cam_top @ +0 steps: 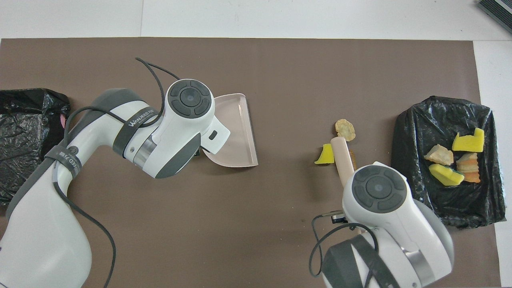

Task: Sweep and dump trash in bin
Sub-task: 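Position the dustpan with the left gripper while the right gripper grasps the brush, then sweep the bread and sponge pieces toward the dustpan with the right gripper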

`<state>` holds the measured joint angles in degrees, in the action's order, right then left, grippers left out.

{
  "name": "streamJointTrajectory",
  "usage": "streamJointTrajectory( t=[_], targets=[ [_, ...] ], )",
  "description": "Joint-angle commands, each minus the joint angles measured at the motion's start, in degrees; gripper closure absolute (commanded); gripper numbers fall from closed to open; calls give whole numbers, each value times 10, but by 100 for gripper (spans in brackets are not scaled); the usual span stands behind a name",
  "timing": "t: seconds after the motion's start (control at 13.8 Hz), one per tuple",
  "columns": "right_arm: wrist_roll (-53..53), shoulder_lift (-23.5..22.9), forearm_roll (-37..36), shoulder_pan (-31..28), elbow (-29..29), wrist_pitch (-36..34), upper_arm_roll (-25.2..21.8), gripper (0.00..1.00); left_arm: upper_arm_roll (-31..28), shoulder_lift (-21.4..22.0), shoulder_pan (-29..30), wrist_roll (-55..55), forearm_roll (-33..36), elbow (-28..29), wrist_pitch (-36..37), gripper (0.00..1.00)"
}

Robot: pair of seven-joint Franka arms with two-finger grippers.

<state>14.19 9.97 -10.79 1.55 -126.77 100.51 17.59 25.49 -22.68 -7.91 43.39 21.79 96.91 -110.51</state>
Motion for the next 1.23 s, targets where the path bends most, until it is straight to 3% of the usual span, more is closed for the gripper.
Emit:
streamJointTrajectory(
  t=[0.0, 0.22, 0.58, 1.16],
  targets=[
    [-25, -29, -58, -51, 3, 45, 10, 100, -2, 20, -3, 5, 12, 26, -8, 100],
    [-21, -82, -114, -78, 2, 114, 10, 100, 6, 28, -11, 4, 39, 62, -19, 100],
    [34, -123, -104, -64, 0, 140, 16, 100, 8, 28, -12, 3, 41, 65, -22, 100],
    [25, -165, 114, 17, 9, 154, 16, 100, 12, 33, -11, 2, 41, 77, -26, 100]
  ],
)
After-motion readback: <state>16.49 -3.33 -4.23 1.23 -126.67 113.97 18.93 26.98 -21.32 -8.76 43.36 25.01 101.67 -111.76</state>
